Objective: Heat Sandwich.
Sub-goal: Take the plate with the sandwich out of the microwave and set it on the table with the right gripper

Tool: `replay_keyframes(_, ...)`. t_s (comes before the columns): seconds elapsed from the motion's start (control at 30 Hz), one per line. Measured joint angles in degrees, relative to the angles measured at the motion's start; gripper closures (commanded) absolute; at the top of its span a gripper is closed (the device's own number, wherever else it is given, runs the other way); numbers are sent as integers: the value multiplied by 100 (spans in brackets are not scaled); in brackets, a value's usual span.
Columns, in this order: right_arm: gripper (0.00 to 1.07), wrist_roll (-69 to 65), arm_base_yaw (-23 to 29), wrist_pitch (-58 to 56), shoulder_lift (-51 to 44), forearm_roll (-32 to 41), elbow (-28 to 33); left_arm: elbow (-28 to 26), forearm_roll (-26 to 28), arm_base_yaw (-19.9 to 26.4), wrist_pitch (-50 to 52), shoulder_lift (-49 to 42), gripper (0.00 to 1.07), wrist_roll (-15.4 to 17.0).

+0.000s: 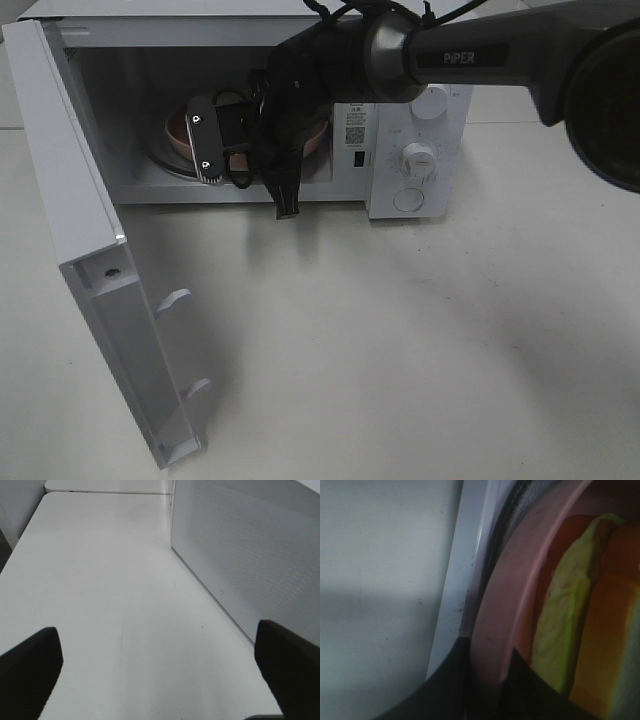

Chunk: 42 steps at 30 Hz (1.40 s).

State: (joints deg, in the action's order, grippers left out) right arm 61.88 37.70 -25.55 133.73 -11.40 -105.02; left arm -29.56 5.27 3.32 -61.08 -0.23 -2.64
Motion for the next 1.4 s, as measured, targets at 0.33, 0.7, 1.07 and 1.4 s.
replay_keyframes(0.33, 107, 46, -6, 905, -693, -281, 1295, 0, 0, 0, 0, 0, 6, 0)
replay_keyframes(0.7, 107, 57, 11, 1811, -1375, -561, 2366, 0, 0, 0, 0, 0, 6, 0)
replay_keyframes(1.07, 107, 86, 34, 2303, -1971, -665, 3260, 0, 0, 0, 0, 0, 6, 0)
replay_keyframes(1.4, 107, 264, 149, 2355, -2590, -756, 4016, 0, 0, 0, 0, 0, 6, 0)
